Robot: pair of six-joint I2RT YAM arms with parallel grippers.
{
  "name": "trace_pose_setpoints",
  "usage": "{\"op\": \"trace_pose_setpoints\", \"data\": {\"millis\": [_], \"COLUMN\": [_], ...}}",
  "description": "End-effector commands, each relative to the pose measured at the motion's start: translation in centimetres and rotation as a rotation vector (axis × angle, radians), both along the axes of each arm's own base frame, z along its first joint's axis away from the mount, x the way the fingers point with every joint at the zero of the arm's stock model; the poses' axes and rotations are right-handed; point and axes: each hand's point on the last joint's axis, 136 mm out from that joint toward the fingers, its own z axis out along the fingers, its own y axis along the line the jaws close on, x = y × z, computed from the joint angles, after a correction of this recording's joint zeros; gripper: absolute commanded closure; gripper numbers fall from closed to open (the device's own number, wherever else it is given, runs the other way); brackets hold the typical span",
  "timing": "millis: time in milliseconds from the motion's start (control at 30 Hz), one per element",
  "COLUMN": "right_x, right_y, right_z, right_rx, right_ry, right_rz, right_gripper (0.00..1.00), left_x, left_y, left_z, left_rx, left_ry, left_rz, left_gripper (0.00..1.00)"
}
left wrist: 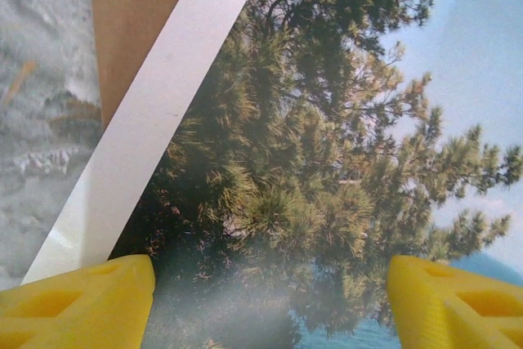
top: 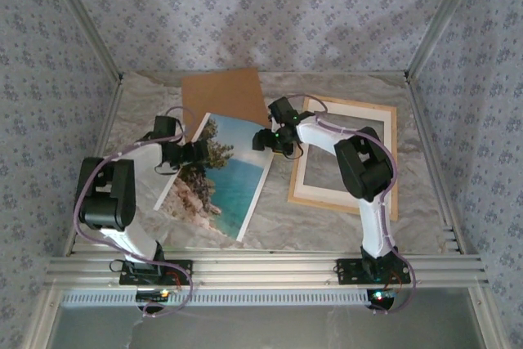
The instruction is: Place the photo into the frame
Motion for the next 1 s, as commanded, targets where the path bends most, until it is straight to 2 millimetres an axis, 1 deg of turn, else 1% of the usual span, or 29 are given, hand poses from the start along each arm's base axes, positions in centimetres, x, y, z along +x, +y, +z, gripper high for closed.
{"op": "trace_pose_setpoints", "data": {"millis": [0, 167, 267, 333, 400, 500, 633, 733, 833, 967], "right_x": [2.8, 3.1, 3.2, 3.2, 3.1, 2.1, -0.3, -1.2, -1.0, 0.1], "right_y": [1.9, 2.1, 2.1, 1.8, 0.6, -1.2, -2.8, -3.6, -4.1, -4.3], "right_z": [1.2, 2.3, 2.8, 3.2, 3.2, 3.2, 2.2, 1.3, 0.6, 0.0], "right_rx": [0.117, 0.178, 0.211, 0.199, 0.137, 0.028, -0.074, -0.143, -0.186, -0.22], "right_ry": [-0.092, -0.105, -0.106, -0.116, -0.127, -0.126, -0.109, -0.112, -0.113, -0.127], "right_rz": [0.013, 0.001, -0.005, -0.005, -0.012, -0.021, -0.036, -0.056, -0.074, -0.094], "right_gripper": [0.25, 0.25, 0.26, 0.26, 0.25, 0.23, 0.23, 0.23, 0.23, 0.24], "left_x": [-0.9, -1.4, -1.6, -1.8, -1.9, -1.6, -0.9, -0.2, 0.7, 1.9], "left_y": [-1.1, -2.4, -2.8, -2.8, -2.6, -2.0, -1.1, -0.4, 0.0, 0.3], "left_z": [0.1, 0.3, 0.2, 0.0, -0.1, 0.4, 2.0, 3.1, 3.9, 4.3], "left_rx": [-0.086, -0.179, -0.203, -0.201, -0.19, -0.155, -0.104, -0.071, -0.05, -0.036], "left_ry": [-0.001, -0.007, -0.002, 0.001, 0.002, -0.018, -0.082, -0.134, -0.177, -0.198], "left_rz": [0.015, 0.017, 0.017, 0.019, 0.026, 0.037, 0.056, 0.078, 0.098, 0.112], "left_gripper": [0.25, 0.25, 0.26, 0.26, 0.26, 0.26, 0.26, 0.26, 0.26, 0.26]}}
